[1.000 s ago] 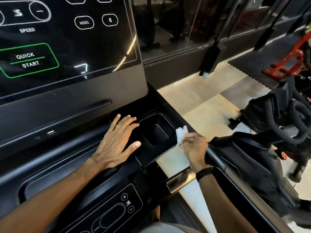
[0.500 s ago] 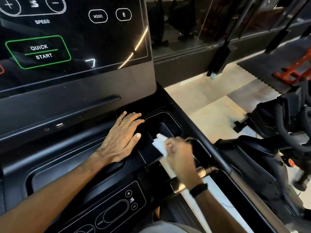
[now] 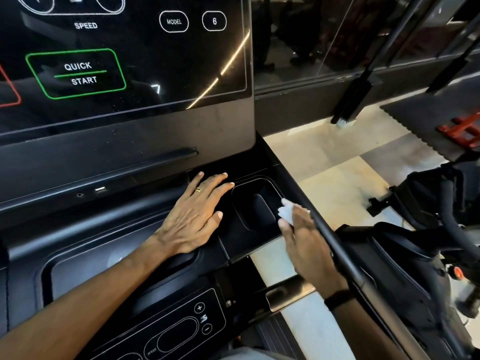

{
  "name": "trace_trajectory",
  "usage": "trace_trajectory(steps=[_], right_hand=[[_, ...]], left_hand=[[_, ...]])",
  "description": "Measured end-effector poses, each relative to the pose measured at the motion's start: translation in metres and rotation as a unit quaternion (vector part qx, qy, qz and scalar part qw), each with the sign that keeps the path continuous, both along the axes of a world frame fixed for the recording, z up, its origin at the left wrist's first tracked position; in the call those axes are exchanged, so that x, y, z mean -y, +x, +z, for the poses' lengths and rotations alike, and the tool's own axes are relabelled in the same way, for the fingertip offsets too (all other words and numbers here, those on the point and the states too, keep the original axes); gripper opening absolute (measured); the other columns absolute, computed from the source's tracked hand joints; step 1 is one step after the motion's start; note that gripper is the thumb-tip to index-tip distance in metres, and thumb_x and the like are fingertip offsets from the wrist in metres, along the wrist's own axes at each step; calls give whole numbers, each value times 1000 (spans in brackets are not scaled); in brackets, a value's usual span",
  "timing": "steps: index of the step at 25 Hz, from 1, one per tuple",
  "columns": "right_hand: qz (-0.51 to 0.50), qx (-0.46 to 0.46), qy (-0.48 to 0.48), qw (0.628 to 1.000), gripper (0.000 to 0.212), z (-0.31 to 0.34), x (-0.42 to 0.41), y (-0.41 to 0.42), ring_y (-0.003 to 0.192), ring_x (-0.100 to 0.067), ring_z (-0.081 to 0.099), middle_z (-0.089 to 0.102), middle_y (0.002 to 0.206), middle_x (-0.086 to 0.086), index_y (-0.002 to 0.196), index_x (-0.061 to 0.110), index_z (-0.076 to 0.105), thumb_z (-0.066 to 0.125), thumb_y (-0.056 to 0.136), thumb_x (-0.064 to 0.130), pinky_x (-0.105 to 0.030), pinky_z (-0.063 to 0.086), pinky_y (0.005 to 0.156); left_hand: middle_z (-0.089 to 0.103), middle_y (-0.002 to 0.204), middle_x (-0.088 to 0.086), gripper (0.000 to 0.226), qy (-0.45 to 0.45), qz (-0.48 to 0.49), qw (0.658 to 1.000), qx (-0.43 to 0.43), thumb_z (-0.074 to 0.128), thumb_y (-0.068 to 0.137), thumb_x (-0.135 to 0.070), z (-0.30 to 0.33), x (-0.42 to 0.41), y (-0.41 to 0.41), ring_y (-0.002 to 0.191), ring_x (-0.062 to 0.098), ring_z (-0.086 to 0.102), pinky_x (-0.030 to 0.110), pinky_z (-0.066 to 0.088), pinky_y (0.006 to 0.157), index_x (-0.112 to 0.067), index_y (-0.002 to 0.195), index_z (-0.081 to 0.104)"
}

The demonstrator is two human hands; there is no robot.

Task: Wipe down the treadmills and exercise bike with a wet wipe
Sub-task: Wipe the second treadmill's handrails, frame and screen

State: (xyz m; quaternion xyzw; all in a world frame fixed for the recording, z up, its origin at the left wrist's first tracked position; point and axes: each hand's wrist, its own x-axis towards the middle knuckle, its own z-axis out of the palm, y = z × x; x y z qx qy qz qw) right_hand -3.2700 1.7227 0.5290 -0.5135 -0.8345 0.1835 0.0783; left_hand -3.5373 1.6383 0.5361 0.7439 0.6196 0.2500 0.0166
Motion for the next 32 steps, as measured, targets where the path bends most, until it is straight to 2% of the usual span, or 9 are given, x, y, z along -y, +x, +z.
trace_trajectory(steps=[2,5,9,12,17,21,24,29,32], right_hand=[[-56,48,-40,996,92,3,-36,4,132,-41,45,48,142,-21,146,7,38,3,93,74,-53,35,111],[-104,35,-116,987,76,8,-86,-17,133,-38,47,53,143,-22,149,11,41,14,101,64,-50,27,116],[23,89,-27,995,103,0,-65,-10,148,-31,28,32,160,-16,159,13,23,-19,87,74,-49,7,124],[43,81,-32,995,100,-5,-34,36,154,-21,11,16,167,-8,161,22,16,-15,84,79,-41,-4,124],[-75,32,-177,981,75,8,-106,-5,141,-37,38,45,150,-21,153,18,36,7,101,64,-51,17,121],[55,97,-61,992,108,-2,-97,-23,151,-29,21,25,162,-17,160,16,15,-11,79,83,-48,-1,125],[93,131,-34,986,103,-5,-66,30,153,-24,14,20,165,-12,161,18,5,-14,82,81,-44,-7,124],[-65,7,-249,966,102,-5,-150,-14,135,-36,46,49,147,-20,146,19,46,6,81,86,-46,29,116],[50,44,-145,987,105,-8,-158,-50,147,-33,29,34,158,-18,157,14,23,0,84,85,-53,11,122]], left_hand=[[33,158,14,59,-7,3,1000,-5,30,98,-34,-1,-1,0,148,25,31,50,8,125,-7,151,37],[33,158,14,60,-7,3,1000,-4,32,96,-32,0,-2,1,149,25,29,51,9,125,-8,151,36],[33,158,13,59,-6,2,1000,-8,30,99,-34,-2,-2,-1,150,23,27,50,8,125,-7,151,37],[34,158,12,60,-17,16,1000,-9,26,102,-40,-4,-4,0,150,22,27,46,7,126,-6,151,37],[42,153,12,64,-46,27,998,-21,25,102,-45,-5,-6,-1,145,21,35,46,10,125,-7,152,34],[49,147,10,65,-51,40,997,-29,24,102,-48,-5,-5,-1,141,22,40,47,11,125,-6,149,39],[49,146,8,64,-57,46,997,-32,24,102,-50,-8,-6,0,141,22,40,49,12,124,-8,149,40],[46,148,6,69,-73,56,995,-42,28,101,-57,-6,-4,-2,145,19,34,53,8,124,-10,152,34],[47,148,6,70,-66,69,995,-34,30,101,-57,-4,-5,1,146,17,34,54,11,123,-10,152,32]])
